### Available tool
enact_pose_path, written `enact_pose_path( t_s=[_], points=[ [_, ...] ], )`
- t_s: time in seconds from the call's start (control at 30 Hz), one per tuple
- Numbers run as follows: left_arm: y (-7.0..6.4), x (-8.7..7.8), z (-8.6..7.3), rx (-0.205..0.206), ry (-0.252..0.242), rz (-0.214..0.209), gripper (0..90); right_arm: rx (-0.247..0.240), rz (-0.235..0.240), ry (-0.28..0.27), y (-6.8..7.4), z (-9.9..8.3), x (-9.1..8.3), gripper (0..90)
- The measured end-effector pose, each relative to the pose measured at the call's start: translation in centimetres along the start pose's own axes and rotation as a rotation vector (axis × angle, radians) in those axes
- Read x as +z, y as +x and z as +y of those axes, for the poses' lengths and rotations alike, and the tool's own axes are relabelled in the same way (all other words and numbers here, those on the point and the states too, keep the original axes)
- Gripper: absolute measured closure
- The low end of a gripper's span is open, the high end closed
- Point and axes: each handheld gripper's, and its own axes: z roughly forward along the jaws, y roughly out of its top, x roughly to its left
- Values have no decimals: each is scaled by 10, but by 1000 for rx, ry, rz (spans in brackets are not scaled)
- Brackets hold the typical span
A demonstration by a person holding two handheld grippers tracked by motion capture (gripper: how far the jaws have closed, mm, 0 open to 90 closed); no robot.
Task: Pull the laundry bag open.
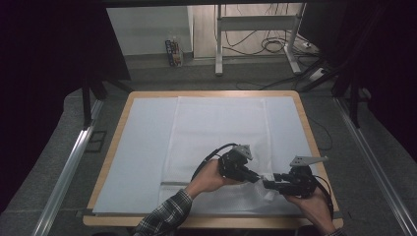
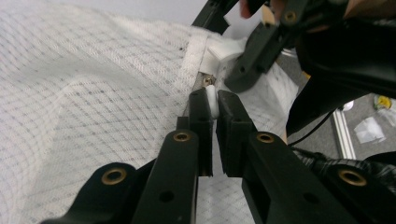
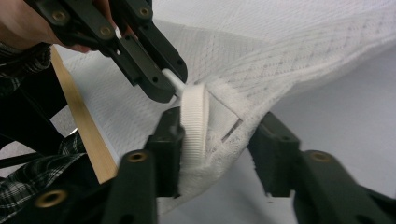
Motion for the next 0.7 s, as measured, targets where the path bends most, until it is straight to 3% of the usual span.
enact_pose_path(
  t_s=[0.07, 0.13, 0.33, 0.7],
  points=[
    [-1, 4, -2, 0, 15, 4, 848, -6, -14, -11, 1, 0, -3, 749],
    [0, 6, -3, -1, 16, 2, 842, -12, -15, -29, 2, 0, -5, 794],
    [2, 10, -7, -27, 11, -29, 814, -58, -54, -40, 7, 0, -6, 817],
    [3, 15, -6, -78, 7, -18, 859, -95, -79, -44, 13, 1, -6, 820]
  ],
)
